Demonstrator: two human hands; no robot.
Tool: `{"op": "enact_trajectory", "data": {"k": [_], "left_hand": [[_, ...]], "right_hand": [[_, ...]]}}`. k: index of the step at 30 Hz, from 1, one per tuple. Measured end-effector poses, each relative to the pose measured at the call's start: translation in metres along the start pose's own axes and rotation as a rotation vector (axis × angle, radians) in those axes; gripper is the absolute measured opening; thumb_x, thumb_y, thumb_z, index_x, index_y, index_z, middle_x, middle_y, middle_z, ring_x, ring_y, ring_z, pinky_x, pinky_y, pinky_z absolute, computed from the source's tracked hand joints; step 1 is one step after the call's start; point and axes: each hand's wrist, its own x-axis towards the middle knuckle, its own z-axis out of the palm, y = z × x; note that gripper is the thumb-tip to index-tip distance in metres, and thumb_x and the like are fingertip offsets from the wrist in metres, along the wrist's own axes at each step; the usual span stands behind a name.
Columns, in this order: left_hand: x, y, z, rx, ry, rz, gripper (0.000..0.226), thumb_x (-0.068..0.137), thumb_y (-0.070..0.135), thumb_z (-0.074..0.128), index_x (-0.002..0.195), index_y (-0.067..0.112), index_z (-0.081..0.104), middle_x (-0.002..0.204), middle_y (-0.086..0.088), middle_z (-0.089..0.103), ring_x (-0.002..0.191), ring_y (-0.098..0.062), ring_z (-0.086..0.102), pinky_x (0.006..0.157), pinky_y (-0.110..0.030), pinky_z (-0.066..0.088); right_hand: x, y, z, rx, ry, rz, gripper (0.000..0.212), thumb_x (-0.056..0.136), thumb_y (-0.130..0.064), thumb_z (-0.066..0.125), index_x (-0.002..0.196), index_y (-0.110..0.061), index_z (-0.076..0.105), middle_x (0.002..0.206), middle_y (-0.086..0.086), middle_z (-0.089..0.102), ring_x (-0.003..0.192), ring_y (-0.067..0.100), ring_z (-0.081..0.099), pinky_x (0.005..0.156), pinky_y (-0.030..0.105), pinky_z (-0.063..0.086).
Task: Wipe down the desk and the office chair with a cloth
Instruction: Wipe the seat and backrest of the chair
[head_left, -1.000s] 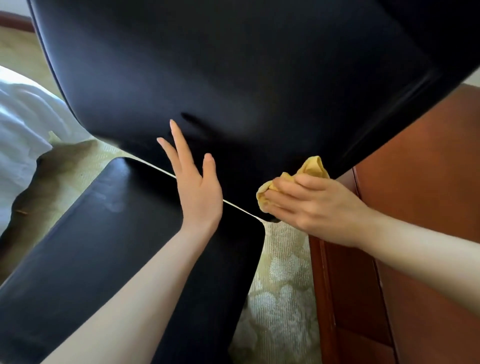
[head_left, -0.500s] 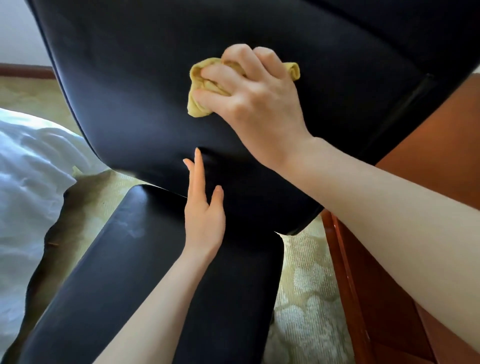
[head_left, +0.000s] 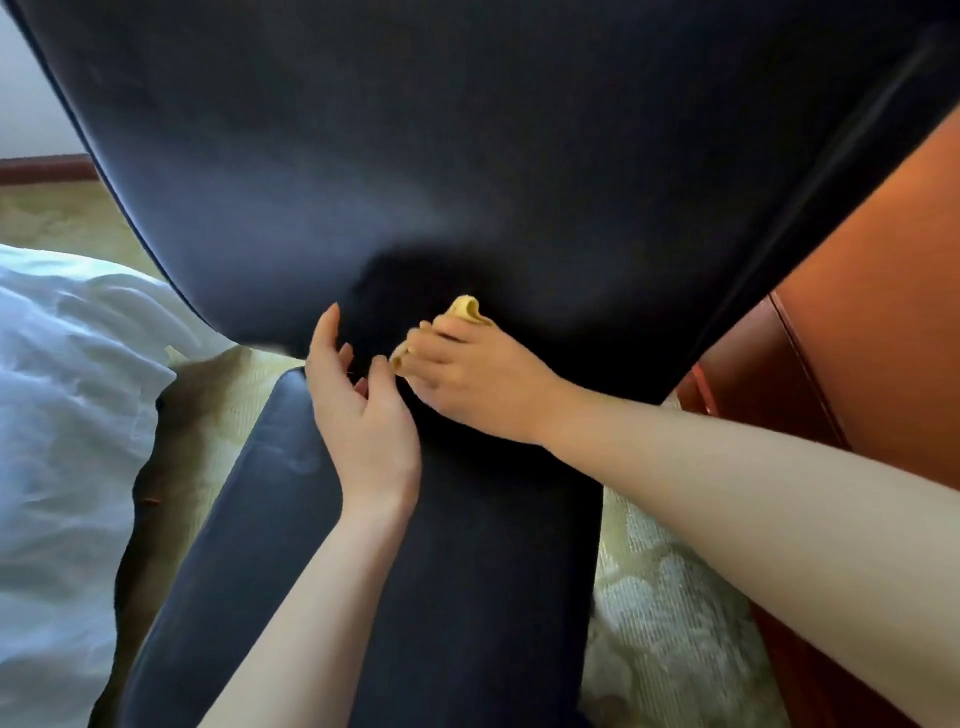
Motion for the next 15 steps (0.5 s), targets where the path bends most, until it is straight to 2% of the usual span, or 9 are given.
{"op": "enact_trajectory", "data": {"k": [1, 3, 5, 7, 9, 11, 13, 15], "left_hand": [[-0.004, 0.0, 0.003, 0.044, -0.049, 0.012, 0.055, 0.095, 0.002, 0.044, 0.145, 0.019, 0.031, 0.143, 0.008, 0.034, 0.135, -0.011, 0.034, 0.102, -0.01, 0.033], [-0.016, 0.002, 0.009, 0.188, -0.163, 0.116, 0.068, 0.093, 0.002, 0.049, 0.15, 0.021, 0.018, 0.157, 0.002, 0.014, 0.145, -0.011, 0.012, 0.118, -0.027, 0.017], [-0.029, 0.005, 0.016, 0.347, -0.266, 0.317, 0.081, 0.088, 0.001, 0.054, 0.151, 0.021, 0.008, 0.159, -0.004, -0.007, 0.146, -0.014, -0.006, 0.119, -0.03, 0.002], [-0.039, 0.006, 0.021, 0.542, -0.339, 0.583, 0.088, 0.082, 0.003, 0.057, 0.152, 0.021, 0.005, 0.156, -0.004, -0.014, 0.146, -0.024, -0.012, 0.118, -0.033, -0.004], [-0.046, 0.006, 0.029, 0.735, -0.408, 0.876, 0.09, 0.079, 0.009, 0.058, 0.152, 0.02, 0.007, 0.157, -0.005, -0.01, 0.145, -0.032, -0.01, 0.117, -0.043, -0.002], [-0.047, 0.006, 0.034, 0.895, -0.46, 1.087, 0.089, 0.077, 0.012, 0.061, 0.151, 0.019, 0.01, 0.158, -0.009, -0.001, 0.145, -0.036, -0.007, 0.116, -0.049, -0.002], [-0.049, 0.006, 0.04, 1.002, -0.523, 1.225, 0.092, 0.075, 0.011, 0.064, 0.151, 0.019, 0.013, 0.157, -0.009, 0.004, 0.144, -0.036, -0.006, 0.115, -0.05, -0.004], [-0.047, 0.009, 0.043, 1.073, -0.57, 1.317, 0.093, 0.074, 0.01, 0.062, 0.152, 0.019, 0.012, 0.158, -0.008, 0.004, 0.145, -0.034, -0.008, 0.116, -0.048, -0.006]], "right_hand": [[-0.019, -0.006, 0.002, -0.021, -0.066, -0.032, 0.035, 0.088, -0.004, 0.043, 0.091, -0.019, 0.075, 0.096, -0.009, 0.068, 0.1, 0.012, 0.063, 0.09, 0.025, 0.047], [-0.056, -0.017, 0.005, -0.052, -0.183, -0.069, 0.033, 0.086, -0.002, 0.047, 0.089, -0.019, 0.075, 0.098, -0.008, 0.068, 0.102, 0.011, 0.061, 0.092, 0.024, 0.047], [-0.088, -0.026, 0.003, -0.063, -0.246, -0.046, 0.033, 0.087, -0.001, 0.046, 0.09, -0.018, 0.074, 0.099, -0.006, 0.067, 0.104, 0.01, 0.061, 0.093, 0.024, 0.047], [-0.109, -0.034, 0.0, -0.021, -0.256, 0.067, 0.034, 0.088, 0.0, 0.045, 0.091, -0.017, 0.074, 0.097, -0.005, 0.067, 0.103, 0.012, 0.061, 0.093, 0.025, 0.047], [-0.126, -0.043, -0.005, 0.034, -0.21, 0.235, 0.027, 0.086, -0.002, 0.051, 0.09, -0.017, 0.073, 0.095, -0.004, 0.067, 0.101, 0.014, 0.062, 0.092, 0.027, 0.048], [-0.133, -0.052, -0.011, 0.107, -0.154, 0.416, 0.025, 0.085, -0.004, 0.051, 0.089, -0.017, 0.072, 0.095, -0.004, 0.067, 0.098, 0.016, 0.062, 0.088, 0.03, 0.05], [-0.142, -0.066, -0.017, 0.204, -0.061, 0.681, 0.026, 0.087, -0.006, 0.051, 0.093, -0.018, 0.073, 0.097, -0.005, 0.068, 0.095, 0.018, 0.063, 0.083, 0.033, 0.051], [-0.149, -0.082, -0.02, 0.38, 0.052, 0.992, 0.026, 0.081, -0.005, 0.066, 0.1, -0.021, 0.074, 0.103, -0.008, 0.069, 0.095, 0.017, 0.058, 0.078, 0.035, 0.05]]}}
